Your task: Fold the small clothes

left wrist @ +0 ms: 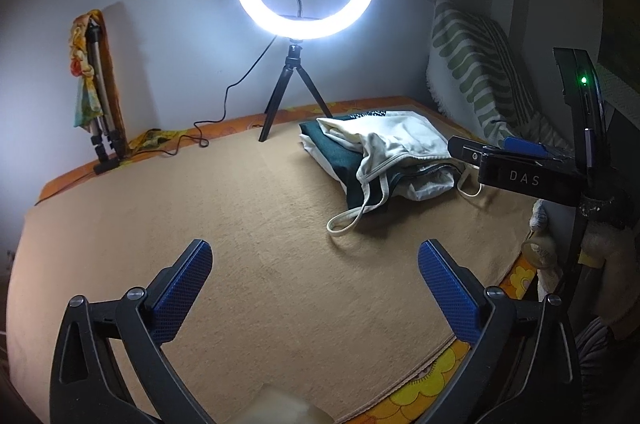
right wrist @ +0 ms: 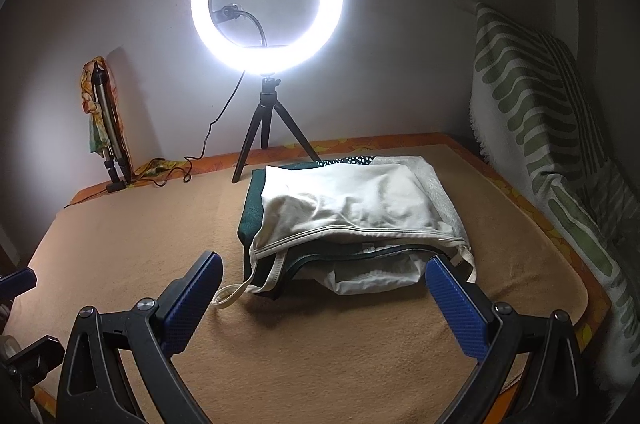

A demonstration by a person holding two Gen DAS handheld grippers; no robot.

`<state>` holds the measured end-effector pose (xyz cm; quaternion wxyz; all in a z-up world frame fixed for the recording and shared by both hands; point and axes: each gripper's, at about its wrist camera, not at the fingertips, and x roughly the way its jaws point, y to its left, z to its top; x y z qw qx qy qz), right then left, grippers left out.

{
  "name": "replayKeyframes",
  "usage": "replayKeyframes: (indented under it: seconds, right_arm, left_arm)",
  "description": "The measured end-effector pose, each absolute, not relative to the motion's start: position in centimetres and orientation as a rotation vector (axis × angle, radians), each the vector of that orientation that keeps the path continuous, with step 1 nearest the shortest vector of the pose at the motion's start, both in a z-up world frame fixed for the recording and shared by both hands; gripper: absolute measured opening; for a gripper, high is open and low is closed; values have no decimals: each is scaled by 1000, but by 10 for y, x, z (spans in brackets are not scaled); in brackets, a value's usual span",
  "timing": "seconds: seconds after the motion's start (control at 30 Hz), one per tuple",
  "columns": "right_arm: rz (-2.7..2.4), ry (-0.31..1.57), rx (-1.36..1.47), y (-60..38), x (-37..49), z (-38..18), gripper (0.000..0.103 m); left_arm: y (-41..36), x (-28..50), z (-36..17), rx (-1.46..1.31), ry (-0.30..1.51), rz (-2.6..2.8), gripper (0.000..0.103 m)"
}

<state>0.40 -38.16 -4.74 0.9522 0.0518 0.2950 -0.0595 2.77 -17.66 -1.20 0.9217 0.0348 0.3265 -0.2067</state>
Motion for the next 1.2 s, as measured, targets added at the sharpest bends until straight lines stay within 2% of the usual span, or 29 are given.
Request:
replayKeyframes:
  seconds: [1.2]
  right_arm:
    - [-122, 593, 112, -380, 3, -47, 103]
  left_arm:
    - [-171, 27, -10, 55, 661, -424, 102]
